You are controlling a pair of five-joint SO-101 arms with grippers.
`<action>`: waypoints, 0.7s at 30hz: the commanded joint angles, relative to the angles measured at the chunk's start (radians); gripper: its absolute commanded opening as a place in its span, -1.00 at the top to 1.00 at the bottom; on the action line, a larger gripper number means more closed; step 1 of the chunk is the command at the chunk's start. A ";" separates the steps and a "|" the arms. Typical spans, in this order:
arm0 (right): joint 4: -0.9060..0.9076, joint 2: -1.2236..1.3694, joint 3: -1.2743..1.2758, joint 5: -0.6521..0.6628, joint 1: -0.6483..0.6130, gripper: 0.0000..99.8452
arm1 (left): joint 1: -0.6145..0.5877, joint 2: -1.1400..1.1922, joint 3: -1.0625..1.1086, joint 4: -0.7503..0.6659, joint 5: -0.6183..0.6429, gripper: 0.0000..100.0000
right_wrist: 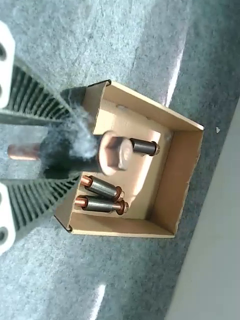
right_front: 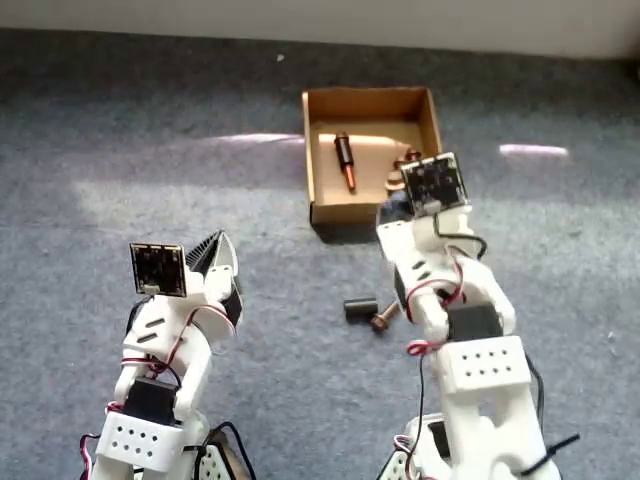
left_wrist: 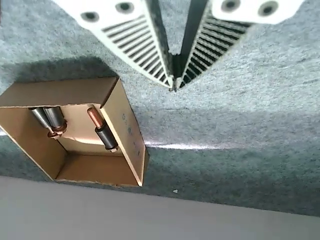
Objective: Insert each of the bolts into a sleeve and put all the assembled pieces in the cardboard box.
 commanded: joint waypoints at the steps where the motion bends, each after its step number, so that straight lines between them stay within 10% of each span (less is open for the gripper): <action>1: -0.090 0.245 -0.206 0.006 0.035 0.99 | -0.018 -0.004 0.030 0.002 -0.011 0.99; 21: -0.208 1.030 -0.756 0.005 0.077 0.99 | -0.018 -0.004 0.030 0.005 -0.012 0.99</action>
